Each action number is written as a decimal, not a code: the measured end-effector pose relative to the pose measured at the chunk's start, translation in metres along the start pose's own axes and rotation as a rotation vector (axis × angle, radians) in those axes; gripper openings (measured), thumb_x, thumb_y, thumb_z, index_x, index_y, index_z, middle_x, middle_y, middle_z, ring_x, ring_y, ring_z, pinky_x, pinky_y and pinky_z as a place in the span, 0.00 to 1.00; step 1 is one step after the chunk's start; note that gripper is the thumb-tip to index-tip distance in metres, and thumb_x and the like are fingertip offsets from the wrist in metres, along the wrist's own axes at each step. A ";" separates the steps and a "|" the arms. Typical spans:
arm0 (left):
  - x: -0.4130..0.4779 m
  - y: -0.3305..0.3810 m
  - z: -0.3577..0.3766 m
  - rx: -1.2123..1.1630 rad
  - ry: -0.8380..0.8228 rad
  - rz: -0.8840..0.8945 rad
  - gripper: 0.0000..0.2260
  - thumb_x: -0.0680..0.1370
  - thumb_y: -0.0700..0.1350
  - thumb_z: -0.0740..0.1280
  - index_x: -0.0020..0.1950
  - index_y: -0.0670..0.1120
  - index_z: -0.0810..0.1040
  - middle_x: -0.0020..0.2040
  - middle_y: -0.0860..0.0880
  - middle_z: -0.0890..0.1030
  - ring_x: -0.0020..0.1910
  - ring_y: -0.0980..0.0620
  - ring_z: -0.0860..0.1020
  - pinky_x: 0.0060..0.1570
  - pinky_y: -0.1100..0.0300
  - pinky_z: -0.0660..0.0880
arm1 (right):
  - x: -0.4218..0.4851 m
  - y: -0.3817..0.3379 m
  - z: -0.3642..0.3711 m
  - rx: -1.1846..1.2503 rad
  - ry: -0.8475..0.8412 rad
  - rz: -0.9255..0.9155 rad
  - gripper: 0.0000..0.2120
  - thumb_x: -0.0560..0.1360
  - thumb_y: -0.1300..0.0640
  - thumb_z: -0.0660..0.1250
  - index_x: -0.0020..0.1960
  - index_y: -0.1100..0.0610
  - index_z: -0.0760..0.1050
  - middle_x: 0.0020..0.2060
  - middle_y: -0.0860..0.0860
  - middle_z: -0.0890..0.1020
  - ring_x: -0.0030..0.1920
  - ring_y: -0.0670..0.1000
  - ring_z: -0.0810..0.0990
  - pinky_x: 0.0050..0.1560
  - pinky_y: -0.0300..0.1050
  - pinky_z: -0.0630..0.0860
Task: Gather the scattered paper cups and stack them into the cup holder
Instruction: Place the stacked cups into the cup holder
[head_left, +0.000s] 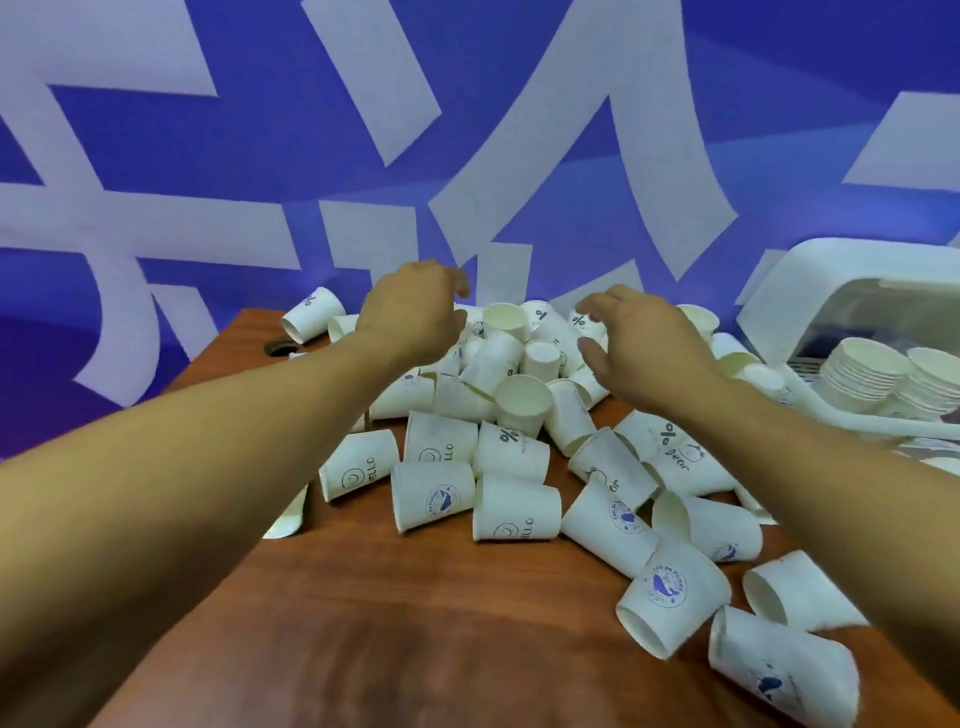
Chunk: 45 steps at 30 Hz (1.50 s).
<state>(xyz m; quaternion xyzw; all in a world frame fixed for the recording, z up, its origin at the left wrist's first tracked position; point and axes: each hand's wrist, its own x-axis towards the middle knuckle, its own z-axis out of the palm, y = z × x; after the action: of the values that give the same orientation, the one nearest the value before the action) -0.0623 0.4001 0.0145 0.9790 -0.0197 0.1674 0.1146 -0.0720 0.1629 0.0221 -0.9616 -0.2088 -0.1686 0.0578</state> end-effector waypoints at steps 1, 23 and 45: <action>0.003 -0.008 0.003 -0.014 -0.012 -0.019 0.13 0.78 0.48 0.67 0.62 0.53 0.77 0.62 0.49 0.79 0.57 0.44 0.77 0.53 0.50 0.74 | 0.007 -0.005 0.007 0.016 -0.015 -0.005 0.19 0.79 0.51 0.63 0.68 0.53 0.71 0.61 0.52 0.77 0.58 0.56 0.76 0.54 0.50 0.74; 0.060 -0.061 0.101 -0.159 -0.135 -0.140 0.15 0.78 0.51 0.67 0.65 0.51 0.76 0.59 0.47 0.79 0.55 0.45 0.77 0.55 0.50 0.76 | 0.093 -0.023 0.125 0.193 -0.231 0.115 0.20 0.74 0.48 0.68 0.64 0.54 0.74 0.54 0.53 0.82 0.55 0.56 0.77 0.52 0.49 0.76; 0.034 -0.031 0.020 -0.267 0.018 -0.139 0.08 0.78 0.47 0.62 0.52 0.50 0.80 0.53 0.49 0.80 0.48 0.44 0.76 0.46 0.50 0.78 | 0.071 -0.037 0.039 0.425 -0.007 0.265 0.11 0.80 0.56 0.60 0.49 0.64 0.75 0.52 0.60 0.78 0.54 0.59 0.75 0.52 0.50 0.72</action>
<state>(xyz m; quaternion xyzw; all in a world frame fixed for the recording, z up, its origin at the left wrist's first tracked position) -0.0214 0.4252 0.0009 0.9524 0.0273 0.1639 0.2555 -0.0153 0.2306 0.0121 -0.9474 -0.1121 -0.1084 0.2796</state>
